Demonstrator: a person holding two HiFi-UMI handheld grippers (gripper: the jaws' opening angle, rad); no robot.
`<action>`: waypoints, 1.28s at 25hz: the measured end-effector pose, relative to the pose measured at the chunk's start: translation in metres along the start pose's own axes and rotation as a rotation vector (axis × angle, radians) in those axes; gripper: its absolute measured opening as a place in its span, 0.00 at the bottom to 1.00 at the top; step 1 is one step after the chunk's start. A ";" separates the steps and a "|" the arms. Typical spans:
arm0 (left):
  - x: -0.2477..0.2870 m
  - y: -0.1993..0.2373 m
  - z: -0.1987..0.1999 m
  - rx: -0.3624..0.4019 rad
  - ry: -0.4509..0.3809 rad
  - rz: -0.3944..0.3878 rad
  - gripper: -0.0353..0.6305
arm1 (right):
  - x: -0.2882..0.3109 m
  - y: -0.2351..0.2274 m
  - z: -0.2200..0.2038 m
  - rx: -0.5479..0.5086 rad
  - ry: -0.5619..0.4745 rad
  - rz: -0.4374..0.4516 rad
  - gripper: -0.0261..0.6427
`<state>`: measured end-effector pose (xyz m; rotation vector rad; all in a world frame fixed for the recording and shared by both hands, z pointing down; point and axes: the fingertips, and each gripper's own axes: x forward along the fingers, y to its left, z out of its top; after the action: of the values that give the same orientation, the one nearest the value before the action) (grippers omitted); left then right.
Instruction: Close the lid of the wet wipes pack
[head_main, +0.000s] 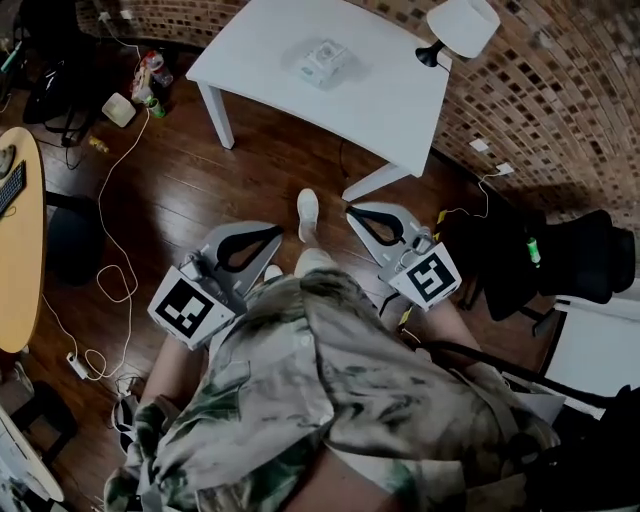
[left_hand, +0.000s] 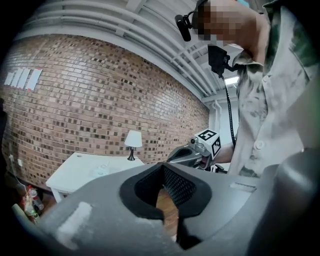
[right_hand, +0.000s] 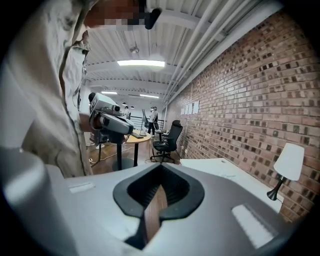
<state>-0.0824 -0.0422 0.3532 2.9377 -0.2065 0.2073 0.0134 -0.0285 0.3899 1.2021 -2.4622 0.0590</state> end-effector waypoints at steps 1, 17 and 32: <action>0.003 0.007 0.002 0.004 0.003 0.008 0.06 | 0.005 -0.008 0.000 0.007 -0.006 0.000 0.04; 0.080 0.129 0.022 -0.016 0.035 0.129 0.06 | 0.092 -0.177 -0.036 -0.028 -0.001 0.019 0.04; 0.154 0.211 0.049 -0.050 0.035 0.186 0.06 | 0.184 -0.307 -0.112 -0.041 0.104 0.051 0.04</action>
<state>0.0431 -0.2758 0.3667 2.8615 -0.4737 0.2759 0.1846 -0.3361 0.5193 1.0920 -2.3921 0.0826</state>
